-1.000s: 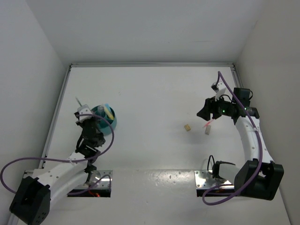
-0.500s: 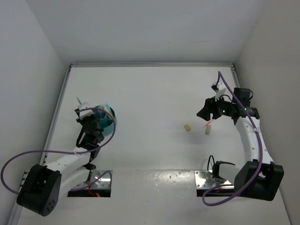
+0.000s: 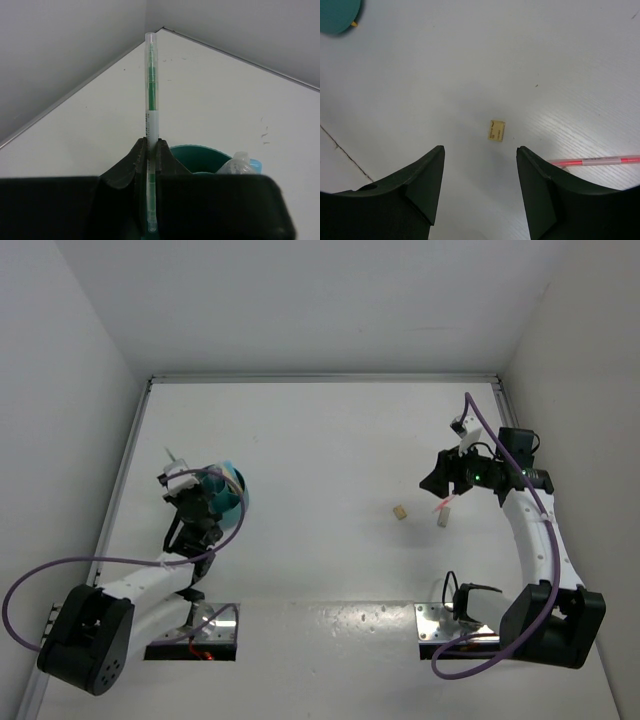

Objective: Sort the stationery into containers
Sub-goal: Place the pen in the storage box.

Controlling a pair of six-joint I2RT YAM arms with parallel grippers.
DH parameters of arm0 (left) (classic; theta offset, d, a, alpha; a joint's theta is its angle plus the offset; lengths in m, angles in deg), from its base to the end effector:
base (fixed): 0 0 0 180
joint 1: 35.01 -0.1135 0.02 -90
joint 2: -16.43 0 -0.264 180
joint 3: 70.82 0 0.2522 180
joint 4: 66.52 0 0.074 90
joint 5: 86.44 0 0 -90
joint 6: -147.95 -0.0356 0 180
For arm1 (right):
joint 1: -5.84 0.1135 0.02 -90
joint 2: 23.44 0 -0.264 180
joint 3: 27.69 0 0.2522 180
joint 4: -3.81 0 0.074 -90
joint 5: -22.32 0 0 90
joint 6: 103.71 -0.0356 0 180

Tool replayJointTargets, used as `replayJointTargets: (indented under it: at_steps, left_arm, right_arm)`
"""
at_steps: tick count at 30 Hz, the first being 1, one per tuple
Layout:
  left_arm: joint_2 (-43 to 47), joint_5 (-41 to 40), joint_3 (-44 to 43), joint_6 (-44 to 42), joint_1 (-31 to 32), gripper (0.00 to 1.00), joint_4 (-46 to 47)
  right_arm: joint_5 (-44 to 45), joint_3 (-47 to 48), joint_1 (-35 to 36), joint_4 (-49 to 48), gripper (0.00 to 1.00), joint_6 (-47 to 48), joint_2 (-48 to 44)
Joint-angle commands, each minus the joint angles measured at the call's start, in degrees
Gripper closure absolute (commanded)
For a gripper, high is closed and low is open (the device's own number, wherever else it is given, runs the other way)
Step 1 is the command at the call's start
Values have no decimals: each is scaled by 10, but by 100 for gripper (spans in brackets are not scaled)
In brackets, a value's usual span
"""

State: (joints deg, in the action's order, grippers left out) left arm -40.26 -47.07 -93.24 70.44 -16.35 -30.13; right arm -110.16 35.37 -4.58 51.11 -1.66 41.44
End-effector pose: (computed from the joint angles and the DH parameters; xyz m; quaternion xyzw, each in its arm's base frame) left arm 0.1793 -0.0315 0.1957 -0.2737 0.6429 0.1110 0.7067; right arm 0.2262 -0.0172 0.2687 -0.1389 0.8715 0.2695 0.3854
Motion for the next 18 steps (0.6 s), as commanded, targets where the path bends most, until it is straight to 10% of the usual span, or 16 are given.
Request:
replayJointTargets:
  at_steps: [1, 18]
  left_arm:
    - [11, -12, 5, 26, -5, 100, 12]
    - [11, -18, 16, 63, -5, 100, -24]
  right_arm:
    - [-17, 10, -3, -6, 40, 12, -6]
    - [-17, 10, -3, -6, 40, 12, -6]
